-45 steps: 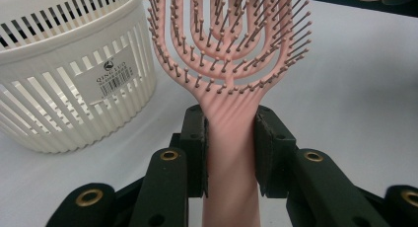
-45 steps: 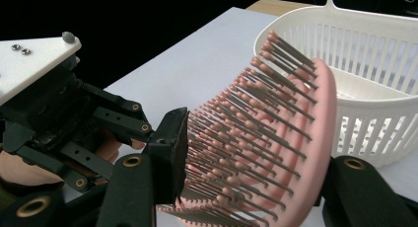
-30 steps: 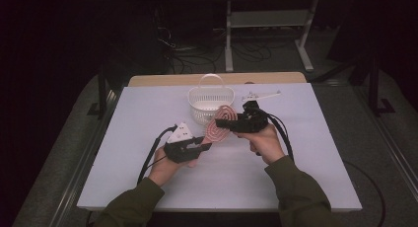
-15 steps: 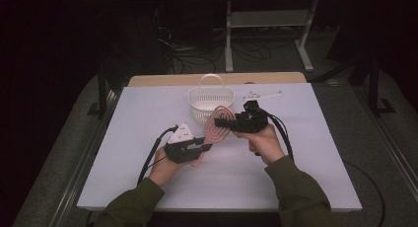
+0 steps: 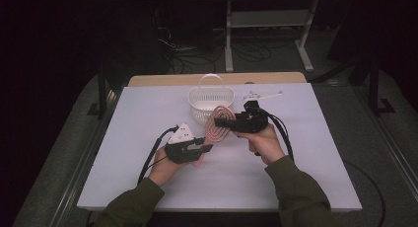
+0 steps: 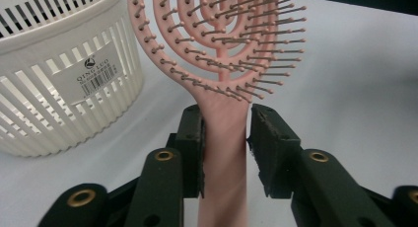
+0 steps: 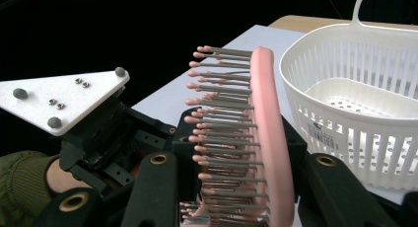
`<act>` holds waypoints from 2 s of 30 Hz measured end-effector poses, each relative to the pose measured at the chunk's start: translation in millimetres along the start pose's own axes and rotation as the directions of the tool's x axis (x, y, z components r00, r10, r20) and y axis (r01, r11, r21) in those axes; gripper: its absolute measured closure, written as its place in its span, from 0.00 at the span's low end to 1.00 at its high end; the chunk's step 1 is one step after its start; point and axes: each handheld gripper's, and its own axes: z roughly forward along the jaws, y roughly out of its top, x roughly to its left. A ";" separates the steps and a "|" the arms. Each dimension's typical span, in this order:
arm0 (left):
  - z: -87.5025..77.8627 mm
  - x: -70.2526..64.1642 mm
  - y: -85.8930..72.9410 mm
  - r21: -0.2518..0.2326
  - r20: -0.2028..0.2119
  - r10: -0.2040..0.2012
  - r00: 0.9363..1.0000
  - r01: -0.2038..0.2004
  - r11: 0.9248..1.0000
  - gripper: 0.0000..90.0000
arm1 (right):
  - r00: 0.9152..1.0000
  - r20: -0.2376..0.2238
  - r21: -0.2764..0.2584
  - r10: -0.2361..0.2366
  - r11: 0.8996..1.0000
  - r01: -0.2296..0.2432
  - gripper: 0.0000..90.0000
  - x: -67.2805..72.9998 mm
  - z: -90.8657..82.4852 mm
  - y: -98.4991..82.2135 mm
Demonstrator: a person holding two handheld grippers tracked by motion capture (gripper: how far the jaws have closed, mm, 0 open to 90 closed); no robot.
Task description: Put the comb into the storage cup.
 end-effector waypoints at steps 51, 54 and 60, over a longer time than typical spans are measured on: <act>-63.1 23.6 -44.4 0.081 -0.049 -0.063 0.997 0.067 0.995 0.00 | 0.999 0.043 -0.041 -0.011 0.999 0.013 0.69 -4.0 -14.1 3.0; -68.6 22.1 -50.4 0.088 -0.062 -0.051 0.997 0.056 0.995 0.00 | 0.999 0.045 -0.045 -0.012 0.999 0.014 0.69 -4.3 -14.8 3.1; -75.8 21.9 -62.7 0.114 -0.069 -0.073 0.995 0.080 0.990 0.00 | 0.999 0.049 -0.054 -0.011 0.998 0.014 0.70 -4.4 -16.8 3.8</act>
